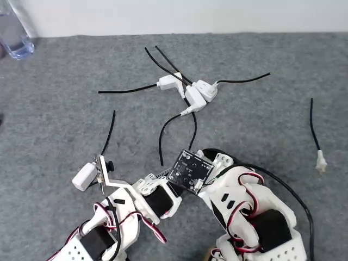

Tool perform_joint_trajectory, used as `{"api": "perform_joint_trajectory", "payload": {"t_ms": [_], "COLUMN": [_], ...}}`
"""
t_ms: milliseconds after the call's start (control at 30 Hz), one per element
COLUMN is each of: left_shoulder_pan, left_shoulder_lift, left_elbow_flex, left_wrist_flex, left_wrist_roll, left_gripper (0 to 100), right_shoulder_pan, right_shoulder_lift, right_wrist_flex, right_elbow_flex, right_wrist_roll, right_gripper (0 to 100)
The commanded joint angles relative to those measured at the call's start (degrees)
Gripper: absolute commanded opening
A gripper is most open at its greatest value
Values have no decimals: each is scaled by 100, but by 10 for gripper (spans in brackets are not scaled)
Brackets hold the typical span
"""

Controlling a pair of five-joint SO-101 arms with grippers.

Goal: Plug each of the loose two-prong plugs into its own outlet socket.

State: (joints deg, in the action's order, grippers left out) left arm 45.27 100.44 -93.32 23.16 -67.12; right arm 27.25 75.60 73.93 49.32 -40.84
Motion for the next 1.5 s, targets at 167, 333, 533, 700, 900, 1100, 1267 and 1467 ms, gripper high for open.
{"api": "perform_joint_trajectory", "payload": {"t_ms": [167, 333, 533, 700, 900, 1100, 1267, 1467], "left_shoulder_pan": [-44, -281, -343, -343, -343, -325, -316, -123], "left_shoulder_lift": [18, 18, 18, 18, 18, 18, 18, 18], "left_elbow_flex": [31, 57, 40, 22, 57, 180, 163, 48], "left_wrist_flex": [-123, -123, -246, -246, -255, -290, -299, -290], "left_wrist_roll": [9, 9, 0, 0, 0, 0, 0, 0], "left_gripper": [12, 12, 12, 12, 12, 12, 12, 12], "right_shoulder_pan": [13, 22, 22, 22, -31, -31, 4, 136], "right_shoulder_lift": [75, 84, 84, 84, 4, -365, -620, -646], "right_wrist_flex": [224, 409, 409, 409, 286, -198, -470, -549], "right_elbow_flex": [-53, -53, -79, -211, -220, 105, 105, 97], "right_wrist_roll": [-62, -185, -185, -176, -220, -229, -229, -334], "right_gripper": [8, 8, 8, 8, 8, 8, 8, 8]}}
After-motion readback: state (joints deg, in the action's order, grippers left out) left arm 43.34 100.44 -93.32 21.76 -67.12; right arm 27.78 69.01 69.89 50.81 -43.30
